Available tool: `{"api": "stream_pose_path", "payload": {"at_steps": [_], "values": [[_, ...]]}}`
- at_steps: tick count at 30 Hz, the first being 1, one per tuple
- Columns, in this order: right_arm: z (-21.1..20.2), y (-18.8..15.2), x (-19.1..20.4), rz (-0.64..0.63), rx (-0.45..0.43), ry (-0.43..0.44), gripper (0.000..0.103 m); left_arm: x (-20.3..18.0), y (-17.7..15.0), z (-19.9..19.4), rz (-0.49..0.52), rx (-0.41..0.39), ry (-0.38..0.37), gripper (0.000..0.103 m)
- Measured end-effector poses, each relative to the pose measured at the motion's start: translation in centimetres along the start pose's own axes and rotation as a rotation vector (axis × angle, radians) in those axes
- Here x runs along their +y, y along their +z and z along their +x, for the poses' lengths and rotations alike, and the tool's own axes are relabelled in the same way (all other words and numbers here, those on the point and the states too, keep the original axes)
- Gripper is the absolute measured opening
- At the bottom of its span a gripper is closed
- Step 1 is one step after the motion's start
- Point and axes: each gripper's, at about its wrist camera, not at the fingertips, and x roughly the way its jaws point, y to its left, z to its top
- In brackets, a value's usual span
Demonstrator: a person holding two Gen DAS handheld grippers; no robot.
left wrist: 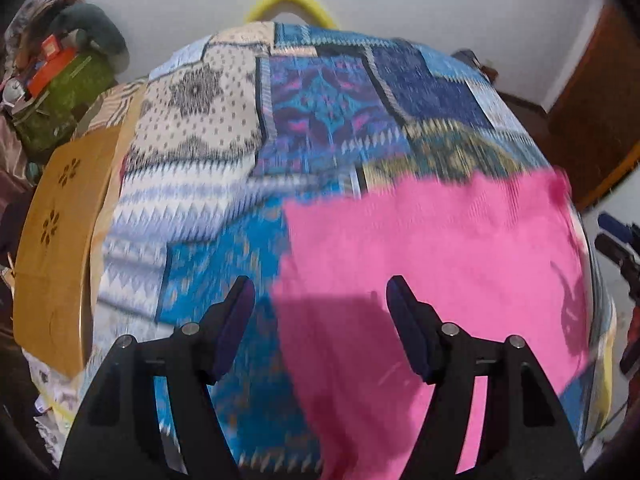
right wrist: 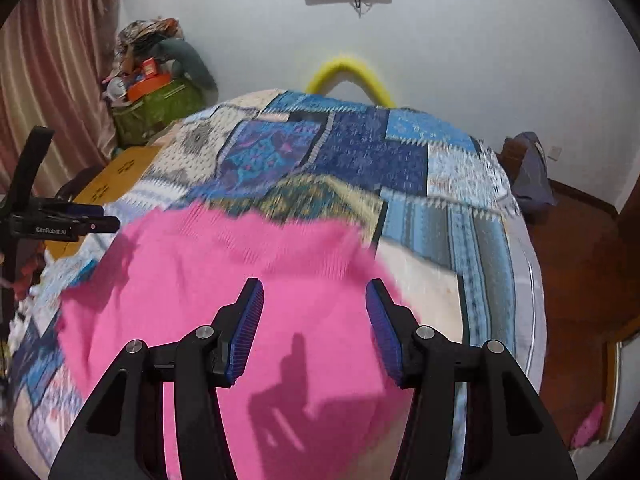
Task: Fold small clothes
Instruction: 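Fold the cardigan side over with the right gripper and smooth it flat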
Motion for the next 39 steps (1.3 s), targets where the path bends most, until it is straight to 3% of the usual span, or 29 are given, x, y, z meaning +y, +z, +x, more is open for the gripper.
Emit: {"api": "stream_pose_path", "payload": {"at_steps": [4, 10, 11, 13, 15, 18, 19, 20, 28, 34, 36, 39], "values": [[-1.8, -3.8, 0.5, -0.007, 0.042, 0.007, 0.049, -0.3, -5.0, -1.7, 0.026, 0.023, -0.047, 0.068], [-2.4, -9.3, 0.3, 0.085, 0.116, 0.046, 0.049, -1.7, -10.6, -2.5, 0.069, 0.031, -0.073, 0.064], [-2.3, -10.1, 0.3, 0.101, 0.124, 0.048, 0.049, -1.8, -11.1, -2.4, 0.073, 0.027, -0.075, 0.060], [-1.8, -11.5, 0.4, 0.125, 0.149, 0.060, 0.049, -2.1, -11.8, -2.2, 0.078, 0.034, -0.082, 0.029], [-0.8, -12.1, 0.4, 0.136, 0.190, 0.065, 0.049, -2.3, -12.1, -1.9, 0.073, 0.045, -0.083, 0.010], [-0.2, -12.2, 0.3, 0.157, 0.184, 0.063, 0.035, -2.0, -12.6, -2.4, 0.054, 0.016, -0.077, 0.002], [-0.1, -12.0, 0.2, 0.165, 0.185, 0.078, 0.020, -1.7, -12.8, -2.8, 0.045, 0.006, -0.083, 0.002], [0.0, -12.1, 0.2, 0.173, 0.186, 0.086, 0.012, -1.3, -13.2, -3.3, 0.034, -0.007, -0.085, 0.002], [-0.3, -13.1, 0.6, 0.166, 0.154, 0.085, 0.007, 0.7, -16.8, -3.7, -0.008, 0.009, -0.071, 0.002], [-1.2, -12.8, 0.8, 0.127, 0.137, 0.067, 0.006, 1.3, -16.2, -4.6, -0.032, 0.024, -0.102, 0.003], [-1.7, -12.4, 0.5, 0.109, 0.130, 0.058, 0.006, 1.4, -15.2, -5.1, -0.027, 0.008, -0.094, 0.011], [-2.0, -11.6, -0.4, 0.090, 0.129, 0.033, 0.006, 1.5, -12.8, -5.3, -0.023, -0.030, -0.049, 0.043]]}}
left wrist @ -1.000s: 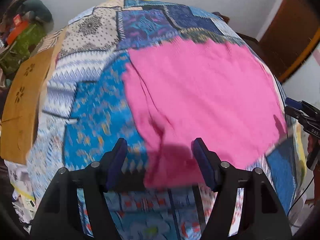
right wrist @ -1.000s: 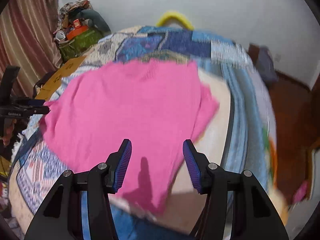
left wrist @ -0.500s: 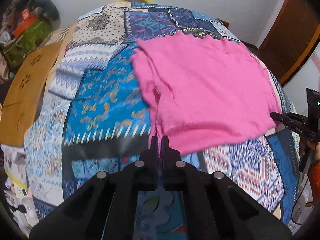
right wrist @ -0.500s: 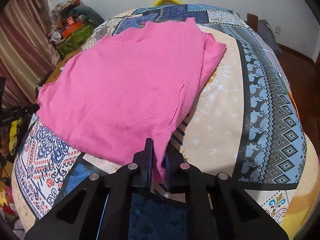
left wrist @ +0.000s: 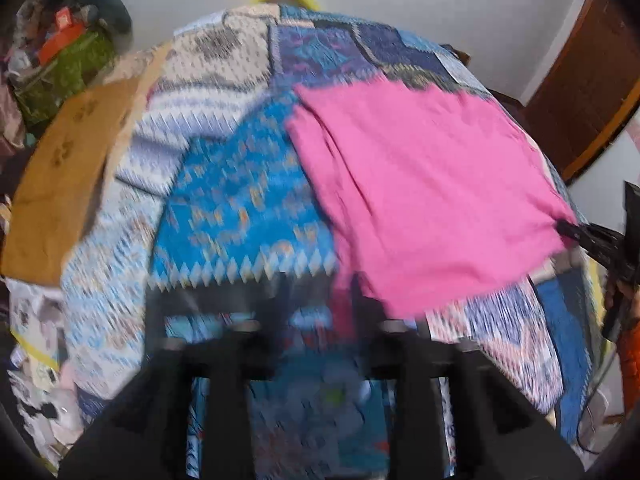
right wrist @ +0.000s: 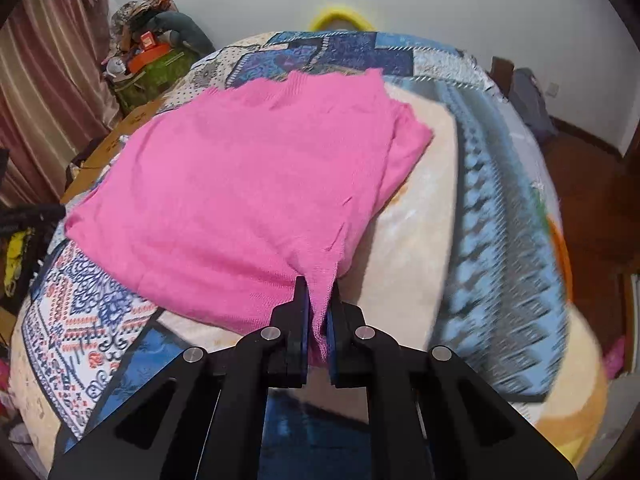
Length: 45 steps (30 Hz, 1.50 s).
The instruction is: Fold small clothes
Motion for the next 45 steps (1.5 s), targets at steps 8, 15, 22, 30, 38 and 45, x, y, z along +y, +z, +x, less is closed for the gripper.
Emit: {"api": "stream_pose_path", "payload": {"at_steps": [8, 15, 22, 30, 38, 45], "values": [[-0.1, 3.2, -3.5, 0.015, -0.026, -0.119, 0.006, 0.2, 7.6, 4.3, -0.051, 0.011, -0.065, 0.051], [0.8, 4.6, -5.3, 0.034, -0.032, -0.146, 0.006, -0.7, 10.6, 10.1, -0.115, 0.089, -0.153, 0.049], [-0.5, 3.9, -4.6, 0.005, -0.040, -0.173, 0.023, -2.2, 9.1, 9.0, -0.037, 0.061, -0.134, 0.008], [-3.3, 1.8, -0.8, -0.038, -0.041, -0.116, 0.046, -1.1, 2.3, 5.5, -0.073, 0.070, -0.105, 0.008], [-5.1, -1.5, 7.4, -0.065, -0.020, 0.086, 0.047, -1.3, -4.7, 0.2, -0.077, 0.054, -0.104, 0.008], [-4.0, -3.9, 13.7, -0.116, 0.044, 0.196, 0.048, -3.4, -9.6, -3.3, -0.054, 0.036, -0.158, 0.008]]}}
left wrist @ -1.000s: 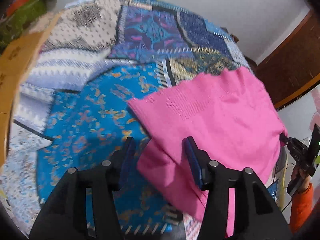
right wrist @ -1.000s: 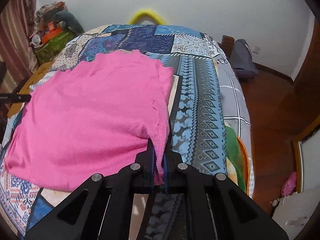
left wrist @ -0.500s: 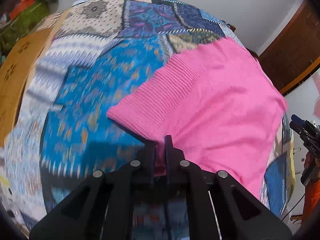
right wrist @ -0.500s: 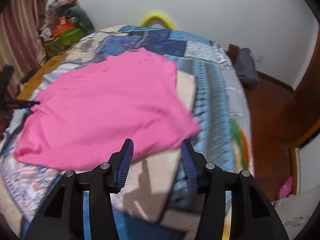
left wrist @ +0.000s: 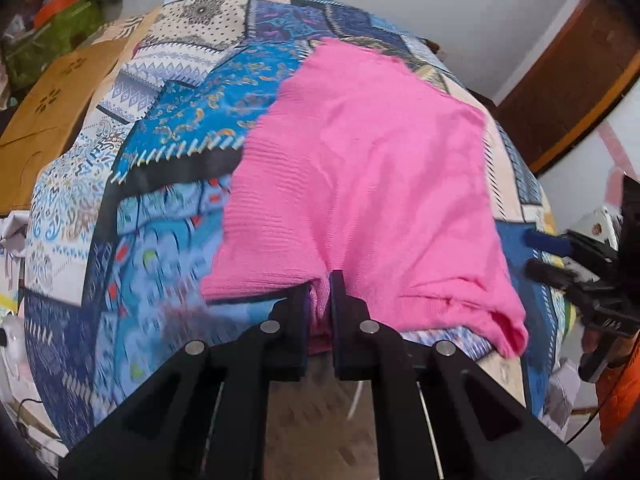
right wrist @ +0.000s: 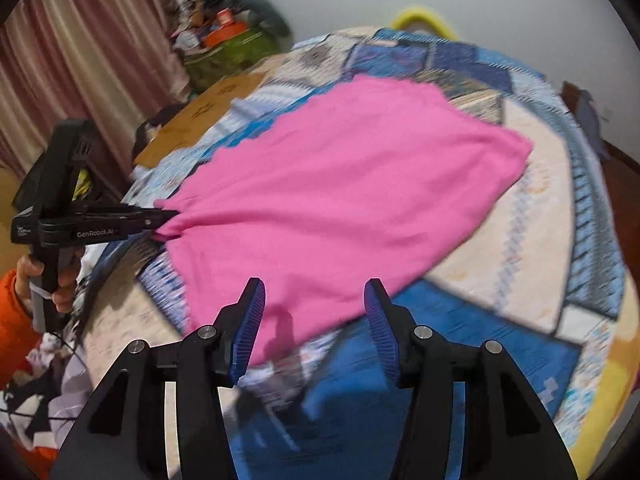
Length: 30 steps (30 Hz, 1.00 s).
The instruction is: Fold small clothes
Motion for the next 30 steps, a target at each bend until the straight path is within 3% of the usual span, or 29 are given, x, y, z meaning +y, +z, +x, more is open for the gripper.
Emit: {"api": "stream_pose_path", "payload": {"at_steps": [6, 9, 10, 11, 15, 21, 25, 26, 28, 30], "values": [[1.9, -2.4, 2.2, -0.050, 0.071, 0.044, 0.046, -1.8, -1.8, -1.3, -0.003, 0.004, -0.079, 0.008], [2.1, -3.0, 1.8, -0.113, 0.086, 0.012, 0.024, -2.9, -2.3, -1.8, 0.051, -0.012, -0.039, 0.008], [2.0, -3.0, 1.3, -0.111, 0.091, 0.002, 0.011, -3.1, -2.4, -2.1, 0.068, -0.021, -0.024, 0.008], [1.8, -3.2, 1.1, -0.108, 0.095, -0.006, 0.009, -3.1, -2.4, -2.3, 0.076, -0.029, -0.014, 0.009], [1.6, -4.0, 0.0, -0.113, 0.098, -0.033, 0.008, -2.4, -2.7, -3.3, 0.076, -0.045, 0.020, 0.015], [1.0, -4.3, -1.3, -0.098, 0.102, -0.113, 0.008, -0.3, -3.4, -4.5, 0.055, -0.050, 0.069, 0.015], [-0.1, -4.3, -2.3, -0.073, 0.107, -0.142, 0.009, -0.6, -4.0, -5.7, 0.105, -0.085, 0.108, 0.017], [-0.8, -4.2, -2.5, -0.057, 0.093, -0.138, 0.009, -0.8, -4.1, -6.0, 0.122, -0.093, 0.116, 0.019], [-2.6, -4.5, -2.5, -0.034, 0.060, -0.122, 0.009, -1.5, -4.5, -6.5, 0.157, -0.107, 0.117, 0.040], [-3.9, -4.5, -2.2, -0.043, 0.033, -0.121, 0.018, -2.6, -4.7, -6.8, 0.198, -0.128, 0.129, 0.054]]}}
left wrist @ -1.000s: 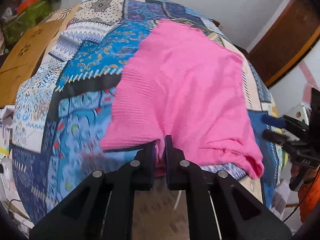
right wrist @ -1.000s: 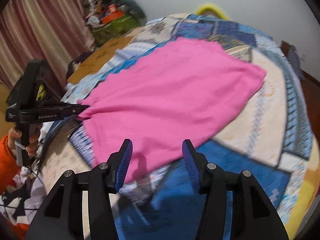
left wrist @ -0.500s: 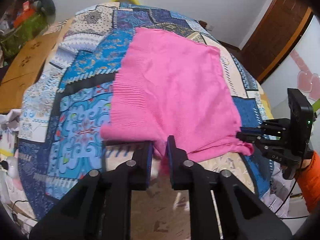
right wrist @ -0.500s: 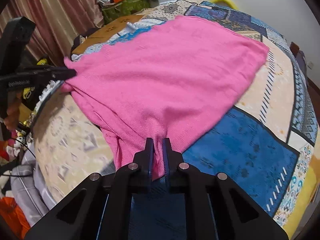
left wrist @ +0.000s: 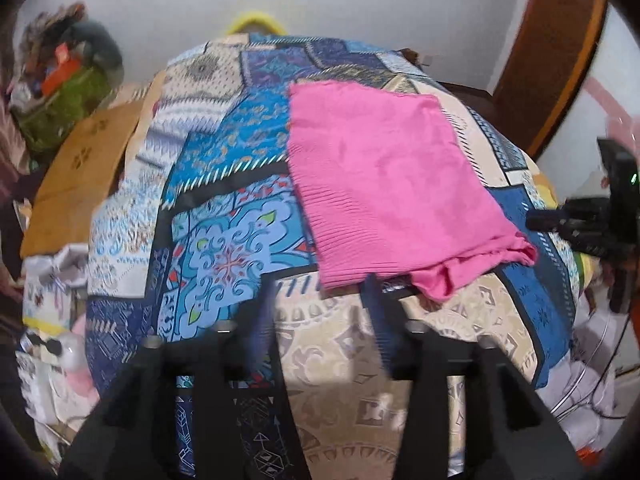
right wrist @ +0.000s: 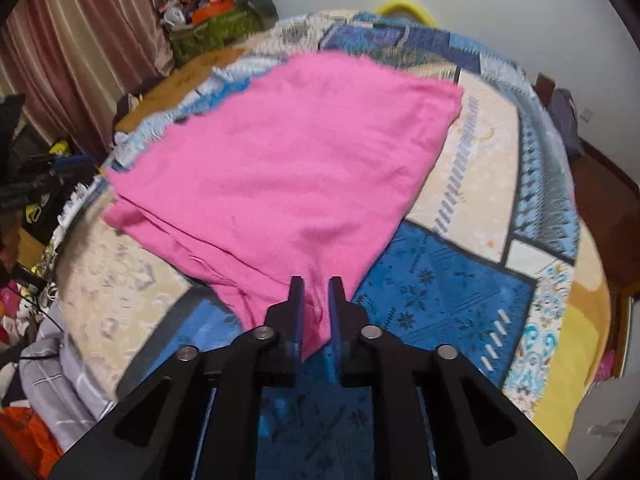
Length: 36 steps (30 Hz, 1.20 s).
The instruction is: Fold small clothes
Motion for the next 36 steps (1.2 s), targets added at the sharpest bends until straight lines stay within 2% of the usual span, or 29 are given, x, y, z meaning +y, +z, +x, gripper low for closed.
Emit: {"api": "stream_pose_path", "payload": {"at_steps": [1, 2, 4, 6, 10, 13, 15, 18, 20, 21, 23, 24, 25, 26, 28, 32, 36], "values": [[-0.8, 0.0, 0.2, -0.011, -0.016, -0.002, 0.031, -0.5, 0.0, -0.1, 0.023, -0.010, 0.007, 0.060], [-1.3, -0.1, 0.4, -0.021, -0.030, -0.008, 0.048, -1.2, -0.1, -0.2, 0.052, -0.018, 0.017, 0.062], [-2.4, -0.5, 1.2, -0.044, -0.062, -0.021, 0.064, -2.1, -0.2, 0.2, 0.092, -0.013, 0.022, 0.065], [-2.4, -0.8, 1.7, -0.066, -0.064, -0.025, 0.068, -3.0, -0.4, 0.9, 0.129, 0.010, 0.021, 0.065], [-0.7, -1.8, 2.8, -0.107, -0.024, -0.020, 0.068, -4.7, -0.9, 2.8, 0.220, 0.058, 0.014, 0.067], [0.7, -2.3, 2.9, -0.120, 0.002, -0.027, 0.068, -5.7, -1.3, 4.1, 0.285, 0.070, 0.051, 0.076], [1.7, -2.4, 2.7, -0.118, 0.014, -0.025, 0.067, -6.0, -1.0, 4.6, 0.302, 0.055, 0.064, 0.080], [2.6, -2.1, 2.2, -0.092, 0.013, 0.013, 0.064, -6.4, -0.2, 5.1, 0.324, 0.056, 0.051, 0.080], [3.1, -1.8, 1.9, -0.073, 0.013, 0.037, 0.047, -6.8, 0.2, 5.7, 0.342, 0.053, 0.034, 0.078], [3.3, -1.6, 1.8, -0.066, 0.016, 0.047, 0.044, -7.0, 0.3, 5.9, 0.345, 0.054, 0.020, 0.073], [3.7, -1.2, 1.8, -0.066, 0.018, 0.051, 0.030, -7.2, 0.6, 6.1, 0.338, 0.054, -0.010, 0.067], [3.8, -1.2, 1.9, -0.070, 0.016, 0.050, 0.025, -7.2, 0.7, 6.1, 0.327, 0.052, -0.025, 0.060], [3.8, -1.0, 2.1, -0.080, 0.014, 0.042, 0.014, -7.1, 0.8, 6.1, 0.319, 0.047, -0.031, 0.051], [3.8, -0.9, 2.2, -0.093, 0.015, 0.035, 0.012, -7.2, 0.9, 6.0, 0.315, 0.041, -0.032, 0.043], [3.7, -0.8, 2.1, -0.096, 0.015, 0.042, 0.011, -6.9, 1.3, 5.8, 0.301, 0.035, -0.025, 0.009], [2.7, -0.1, 1.6, -0.098, -0.010, 0.042, 0.010, -5.5, 2.7, 5.5, 0.236, 0.035, -0.036, 0.005], [0.9, 1.7, 0.6, -0.079, -0.071, 0.048, 0.010, -4.2, 4.8, 4.5, 0.186, -0.008, -0.045, 0.004]]}}
